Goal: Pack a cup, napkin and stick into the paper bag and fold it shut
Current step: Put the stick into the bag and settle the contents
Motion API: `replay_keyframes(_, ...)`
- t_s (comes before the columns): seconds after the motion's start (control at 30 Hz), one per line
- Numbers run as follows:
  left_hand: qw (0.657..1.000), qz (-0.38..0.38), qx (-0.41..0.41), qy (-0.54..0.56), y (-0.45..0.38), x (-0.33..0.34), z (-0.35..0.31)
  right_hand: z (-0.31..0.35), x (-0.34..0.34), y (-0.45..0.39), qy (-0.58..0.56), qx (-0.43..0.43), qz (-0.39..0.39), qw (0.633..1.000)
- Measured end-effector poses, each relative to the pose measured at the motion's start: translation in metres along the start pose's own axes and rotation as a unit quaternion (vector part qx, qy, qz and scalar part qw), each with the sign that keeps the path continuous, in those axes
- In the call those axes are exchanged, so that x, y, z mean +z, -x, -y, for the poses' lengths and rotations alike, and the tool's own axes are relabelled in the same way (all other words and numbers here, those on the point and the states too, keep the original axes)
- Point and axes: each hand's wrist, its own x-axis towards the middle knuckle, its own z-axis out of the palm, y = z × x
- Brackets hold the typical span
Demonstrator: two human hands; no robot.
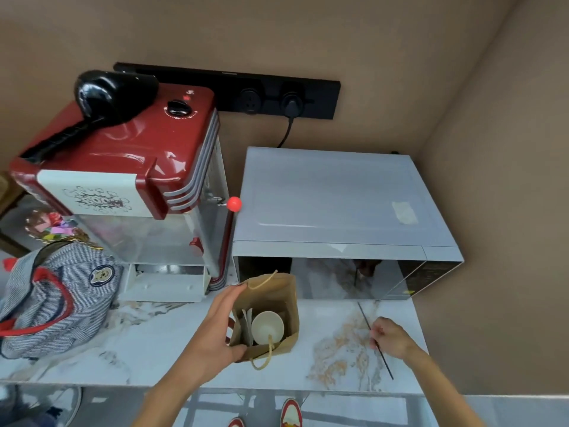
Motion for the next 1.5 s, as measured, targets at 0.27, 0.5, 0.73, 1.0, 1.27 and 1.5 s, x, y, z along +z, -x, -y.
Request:
replay_keyframes(0.27,1.000,0.002,0.011,0.019,-0.001,0.002,-0.001,0.108,-0.063,0.123,-0.157,-0.284,0.150,0.934)
replay_keyframes(0.5,0.999,0.008,0.015,0.034,0.001,0.002,-0.003,0.216,-0.038,0.161,0.011,-0.419,0.108,0.901)
replay_keyframes(0.73,0.999,0.021,0.037,0.024,0.003,0.004,-0.005,0.244,0.034,0.105,0.332,-0.318,0.143,0.877)
replay_keyframes(1.0,0.999,0.018,0.030,0.019,0.006,0.004,-0.009,0.244,0.062,0.074,0.399,-0.216,0.190,0.871)
replay_keyframes(1.27,0.999,0.019,0.028,0.017,0.004,0.006,-0.007,0.237,0.083,0.067,0.465,-0.209,0.200,0.837)
replay_keyframes(1.5,0.999,0.029,0.025,0.034,0.002,0.006,-0.003,0.234,0.080,0.064,0.416,-0.254,0.202,0.849)
